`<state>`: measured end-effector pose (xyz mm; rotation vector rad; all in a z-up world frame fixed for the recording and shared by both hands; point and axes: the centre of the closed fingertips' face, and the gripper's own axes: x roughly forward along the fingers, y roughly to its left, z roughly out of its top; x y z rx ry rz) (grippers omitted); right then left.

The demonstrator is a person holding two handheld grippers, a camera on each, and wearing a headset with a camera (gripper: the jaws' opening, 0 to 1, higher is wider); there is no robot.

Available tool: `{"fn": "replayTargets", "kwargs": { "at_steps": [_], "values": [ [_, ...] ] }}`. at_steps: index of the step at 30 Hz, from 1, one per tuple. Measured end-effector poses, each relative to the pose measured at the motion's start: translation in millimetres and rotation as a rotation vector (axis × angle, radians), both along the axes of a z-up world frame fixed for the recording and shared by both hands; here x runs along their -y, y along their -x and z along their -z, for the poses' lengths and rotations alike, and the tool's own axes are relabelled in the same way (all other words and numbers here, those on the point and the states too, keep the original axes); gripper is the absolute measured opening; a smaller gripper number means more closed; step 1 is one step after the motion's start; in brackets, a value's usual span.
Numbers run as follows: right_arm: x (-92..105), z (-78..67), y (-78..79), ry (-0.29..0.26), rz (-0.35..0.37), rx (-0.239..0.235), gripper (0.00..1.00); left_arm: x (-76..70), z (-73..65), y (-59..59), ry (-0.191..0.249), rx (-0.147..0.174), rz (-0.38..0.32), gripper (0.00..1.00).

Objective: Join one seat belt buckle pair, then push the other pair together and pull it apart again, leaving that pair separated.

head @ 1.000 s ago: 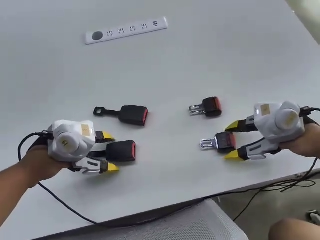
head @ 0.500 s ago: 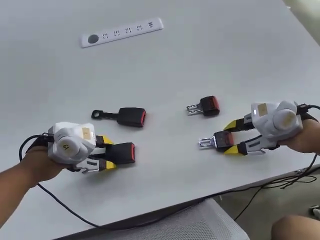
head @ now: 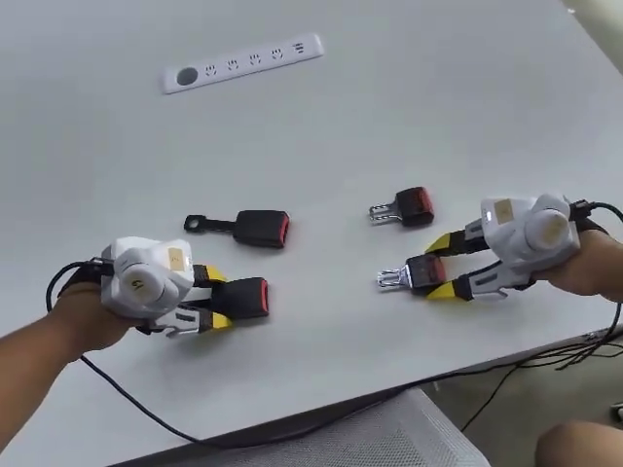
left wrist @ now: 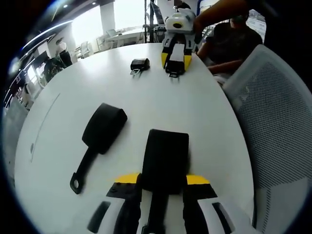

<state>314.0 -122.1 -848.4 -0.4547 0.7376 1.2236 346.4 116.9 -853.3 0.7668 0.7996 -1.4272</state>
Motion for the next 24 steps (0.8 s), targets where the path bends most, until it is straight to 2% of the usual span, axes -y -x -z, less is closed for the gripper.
{"fn": "replayTargets", "kwargs": {
  "at_steps": [9,15,19,21,24],
  "values": [
    [-29.7,0.6,-8.8,-0.067,0.028,-0.010,0.34,-0.1,0.3,0.1,0.001,-0.002,-0.015,0.33],
    [-49.6,0.9,-13.0,-0.082,0.024,-0.002,0.34,0.4,0.2,0.0,0.003,-0.003,-0.019,0.33],
    [-70.2,2.1,-16.4,-0.098,0.034,-0.007,0.34,0.1,-0.2,0.4,0.010,-0.006,-0.024,0.33],
    [-79.2,1.7,-18.0,-0.109,0.025,0.004,0.34,0.4,-0.5,0.7,0.006,-0.003,-0.018,0.33],
    [-89.3,6.0,-20.9,-0.113,0.015,-0.004,0.34,-0.5,0.5,0.3,0.004,-0.004,-0.013,0.33]
  ]
}}
